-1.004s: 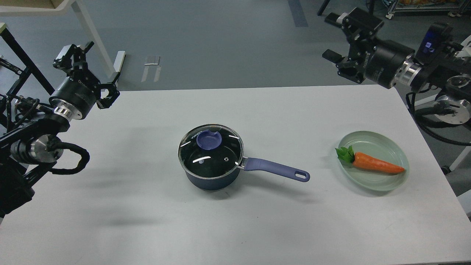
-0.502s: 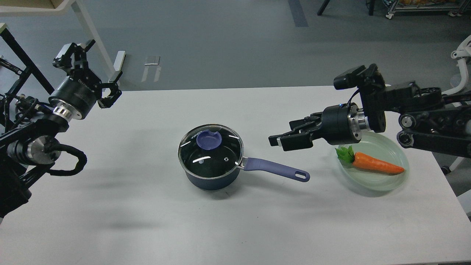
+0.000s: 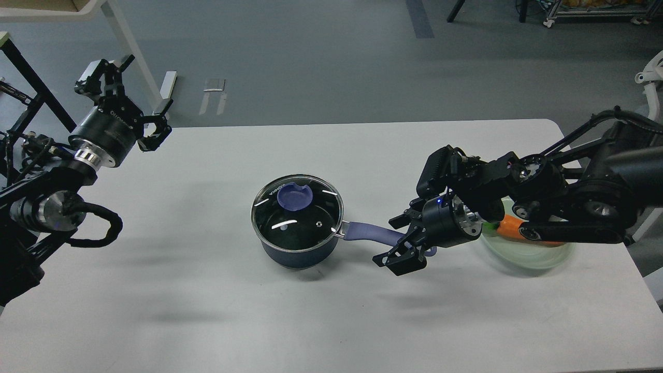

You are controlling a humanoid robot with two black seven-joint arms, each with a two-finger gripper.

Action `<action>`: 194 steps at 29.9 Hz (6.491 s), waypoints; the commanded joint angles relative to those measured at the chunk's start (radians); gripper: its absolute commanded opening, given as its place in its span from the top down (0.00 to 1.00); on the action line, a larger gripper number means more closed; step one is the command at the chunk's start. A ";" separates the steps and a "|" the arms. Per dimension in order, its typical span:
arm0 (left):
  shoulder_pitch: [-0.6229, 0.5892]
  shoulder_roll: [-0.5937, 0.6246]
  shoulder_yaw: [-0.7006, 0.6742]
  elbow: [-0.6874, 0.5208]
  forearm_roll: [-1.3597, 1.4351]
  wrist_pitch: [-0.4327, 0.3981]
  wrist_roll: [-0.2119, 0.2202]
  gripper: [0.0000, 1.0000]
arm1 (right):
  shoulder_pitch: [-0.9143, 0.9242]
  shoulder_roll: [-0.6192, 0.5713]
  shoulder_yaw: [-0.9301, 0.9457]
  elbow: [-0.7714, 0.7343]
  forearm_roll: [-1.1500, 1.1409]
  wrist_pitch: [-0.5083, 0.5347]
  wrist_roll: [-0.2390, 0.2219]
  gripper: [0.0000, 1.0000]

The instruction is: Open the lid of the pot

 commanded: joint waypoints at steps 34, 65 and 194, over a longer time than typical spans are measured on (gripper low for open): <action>-0.228 0.046 0.023 -0.281 0.969 0.005 0.041 0.01 | 0.021 0.061 -0.040 -0.057 -0.046 0.001 -0.020 0.77; -0.231 -0.072 0.415 -0.218 1.871 0.341 0.040 0.04 | 0.004 0.070 -0.035 -0.096 -0.044 0.001 -0.018 0.77; -0.306 -0.075 0.342 0.268 -0.018 0.143 -0.050 0.00 | -0.505 -0.315 1.083 -0.418 0.860 -0.036 -0.009 0.00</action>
